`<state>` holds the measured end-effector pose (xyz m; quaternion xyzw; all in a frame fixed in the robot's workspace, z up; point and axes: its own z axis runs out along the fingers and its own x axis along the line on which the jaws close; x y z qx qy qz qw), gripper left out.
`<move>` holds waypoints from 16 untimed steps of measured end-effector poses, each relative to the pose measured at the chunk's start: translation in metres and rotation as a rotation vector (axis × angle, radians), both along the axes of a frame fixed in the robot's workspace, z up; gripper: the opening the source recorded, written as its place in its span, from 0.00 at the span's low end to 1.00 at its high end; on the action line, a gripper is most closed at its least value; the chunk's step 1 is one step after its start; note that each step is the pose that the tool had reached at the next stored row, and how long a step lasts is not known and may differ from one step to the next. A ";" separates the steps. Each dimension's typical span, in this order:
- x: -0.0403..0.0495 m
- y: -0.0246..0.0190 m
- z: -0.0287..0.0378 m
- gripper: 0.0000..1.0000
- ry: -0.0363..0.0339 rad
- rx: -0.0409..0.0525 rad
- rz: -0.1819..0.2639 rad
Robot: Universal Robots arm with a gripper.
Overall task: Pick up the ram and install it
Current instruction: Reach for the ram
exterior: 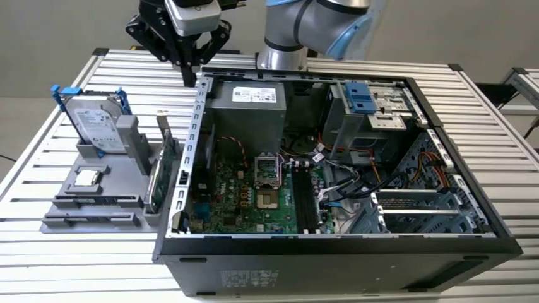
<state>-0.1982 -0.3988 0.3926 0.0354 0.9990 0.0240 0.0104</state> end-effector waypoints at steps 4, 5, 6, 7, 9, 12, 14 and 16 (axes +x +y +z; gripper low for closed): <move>-0.0050 0.0000 0.0000 0.00 0.0001 -0.0001 0.000; -0.0064 0.0000 0.0000 0.00 0.0000 0.0000 0.000; -0.0077 0.0000 0.0000 0.00 0.0000 0.0000 0.000; -0.0090 0.0000 0.0000 0.00 0.0000 0.0000 0.000; -0.0115 0.0000 0.0000 0.00 0.0000 0.0000 0.000; -0.0151 0.0000 0.0000 0.00 0.0000 0.0000 0.000; -0.0174 0.0000 0.0000 0.00 0.0001 -0.0001 0.000; -0.0193 0.0000 0.0000 0.00 0.0000 0.0000 0.000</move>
